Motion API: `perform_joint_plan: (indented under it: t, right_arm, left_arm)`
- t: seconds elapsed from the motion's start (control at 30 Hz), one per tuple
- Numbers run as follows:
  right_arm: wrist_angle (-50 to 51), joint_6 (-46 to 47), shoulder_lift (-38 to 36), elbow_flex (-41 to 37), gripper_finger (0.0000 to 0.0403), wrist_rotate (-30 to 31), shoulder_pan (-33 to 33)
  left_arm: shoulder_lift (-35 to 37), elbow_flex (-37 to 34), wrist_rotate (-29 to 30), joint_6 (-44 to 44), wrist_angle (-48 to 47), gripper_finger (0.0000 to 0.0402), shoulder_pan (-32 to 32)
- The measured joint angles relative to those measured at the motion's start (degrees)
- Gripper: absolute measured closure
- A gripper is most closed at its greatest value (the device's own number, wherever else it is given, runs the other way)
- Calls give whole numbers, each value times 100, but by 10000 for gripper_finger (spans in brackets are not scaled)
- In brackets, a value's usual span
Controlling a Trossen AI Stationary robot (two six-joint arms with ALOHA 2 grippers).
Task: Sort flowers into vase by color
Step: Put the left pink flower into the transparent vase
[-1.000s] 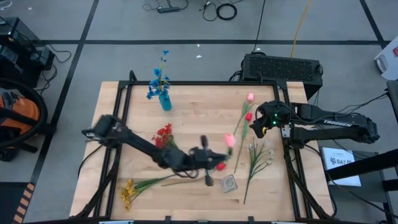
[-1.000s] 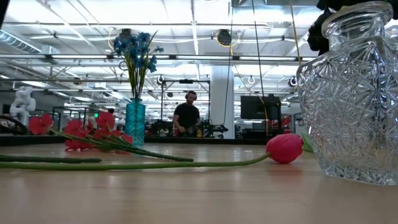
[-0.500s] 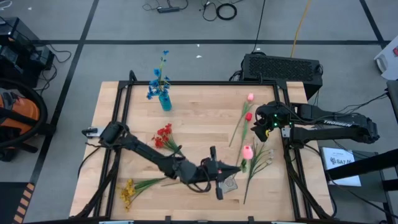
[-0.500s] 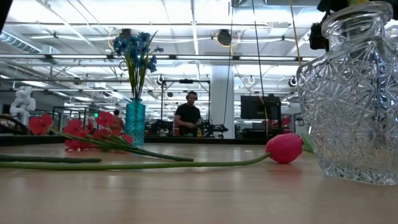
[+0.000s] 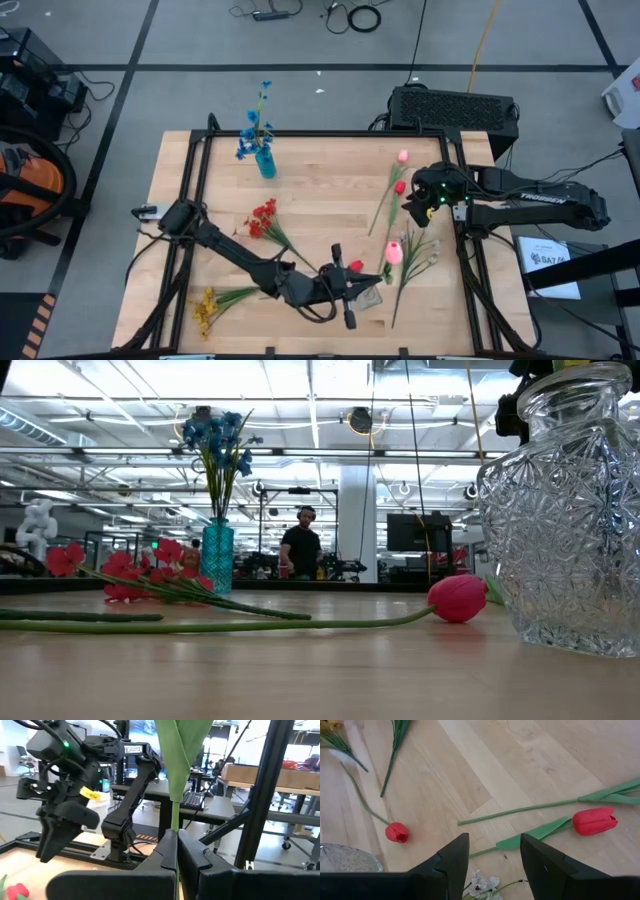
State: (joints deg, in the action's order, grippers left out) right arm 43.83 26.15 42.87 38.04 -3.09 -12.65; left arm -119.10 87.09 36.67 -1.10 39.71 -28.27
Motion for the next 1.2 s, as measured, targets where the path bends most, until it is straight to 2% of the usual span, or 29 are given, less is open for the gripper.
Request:
perform_joint_plan:
  t: [0.13,0.37,0.63,0.77,0.97,1.2]
  right_arm:
    - [13,14,0,0,234,0,0]
    - [27,78,1,0,234,-6,0]
    - [201,49,0,0,234,-22,0]
    - [201,23,0,0,234,-22,-1]
    - [198,-37,0,0,234,-22,0]
    - [195,-50,0,-2,234,-22,-2]
  left_arm:
    - [-262,0,-17,-1,199,400,2]
    - [-933,-2,-20,178,1324,400,-3]
    - [-1166,-9,-20,299,1382,396,-74]
    - [-1166,-9,17,292,1385,375,-63]
    - [-1109,-9,375,2,1214,331,-62]
    - [-672,-9,396,-201,56,276,-80]
